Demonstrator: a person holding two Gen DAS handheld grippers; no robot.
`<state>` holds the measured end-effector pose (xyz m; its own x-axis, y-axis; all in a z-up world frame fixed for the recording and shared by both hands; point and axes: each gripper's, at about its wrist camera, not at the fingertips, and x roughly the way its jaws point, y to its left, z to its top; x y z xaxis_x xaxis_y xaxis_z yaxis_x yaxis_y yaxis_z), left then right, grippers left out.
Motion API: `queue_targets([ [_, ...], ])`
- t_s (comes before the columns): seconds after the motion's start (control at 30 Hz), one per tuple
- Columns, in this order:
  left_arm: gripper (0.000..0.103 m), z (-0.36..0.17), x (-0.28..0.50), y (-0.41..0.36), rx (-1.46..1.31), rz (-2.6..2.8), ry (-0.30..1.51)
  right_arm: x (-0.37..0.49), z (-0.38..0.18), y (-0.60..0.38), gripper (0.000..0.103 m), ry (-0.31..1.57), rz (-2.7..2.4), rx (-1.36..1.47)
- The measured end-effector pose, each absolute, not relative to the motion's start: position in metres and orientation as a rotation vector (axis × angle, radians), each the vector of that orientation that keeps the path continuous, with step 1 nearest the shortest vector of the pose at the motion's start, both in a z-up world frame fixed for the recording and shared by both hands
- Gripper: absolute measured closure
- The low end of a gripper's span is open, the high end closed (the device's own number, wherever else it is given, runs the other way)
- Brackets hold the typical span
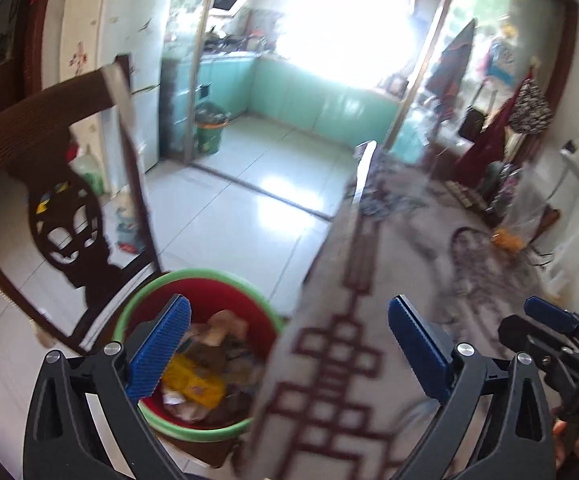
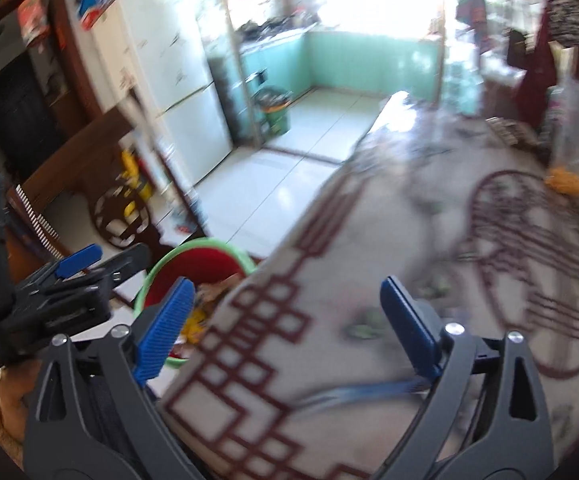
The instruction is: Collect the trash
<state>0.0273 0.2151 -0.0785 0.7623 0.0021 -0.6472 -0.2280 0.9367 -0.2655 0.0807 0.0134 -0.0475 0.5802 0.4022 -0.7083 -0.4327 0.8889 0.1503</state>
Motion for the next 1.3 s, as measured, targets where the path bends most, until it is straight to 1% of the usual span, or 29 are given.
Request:
queue_targets([
  [0.2, 0.008, -0.038, 0.021, 0.153, -0.307, 0.061, 0.525, 0.059, -0.008, -0.062, 0.005, 0.651, 0.340, -0.024],
  [0.4, 0.008, -0.013, 0.007, 0.120, -0.247, 0.094, 0.418, 0.034, 0.024, -0.108, 0.005, 0.464, 0.227, -0.041],
  [0.47, 0.008, -0.007, 0.006, 0.110, -0.208, 0.090, 0.403, 0.023, 0.034, -0.119, 0.005, 0.377, 0.192, -0.040],
  [0.57, 0.008, -0.003, 0.009, 0.093, -0.145, 0.109, 0.439, 0.015, 0.043, -0.133, 0.005, 0.288, 0.139, -0.010],
  [0.63, 0.008, -0.001, 0.008, 0.089, -0.143, 0.103, 0.444, 0.010, 0.040, -0.138, 0.005, 0.289, 0.058, 0.003],
  [0.77, 0.008, 0.005, -0.007, 0.079, -0.171, 0.131, 0.379, 0.011, 0.036, -0.143, 0.005, 0.327, 0.045, -0.009],
  [0.97, 0.008, 0.003, -0.006, 0.068, -0.167, 0.118, 0.423, 0.017, 0.027, -0.146, 0.005, 0.406, 0.042, 0.015],
  [1.3, 0.008, -0.001, -0.005, 0.073, -0.171, 0.126, 0.454, 0.016, 0.027, -0.149, 0.005, 0.435, 0.023, 0.013],
])
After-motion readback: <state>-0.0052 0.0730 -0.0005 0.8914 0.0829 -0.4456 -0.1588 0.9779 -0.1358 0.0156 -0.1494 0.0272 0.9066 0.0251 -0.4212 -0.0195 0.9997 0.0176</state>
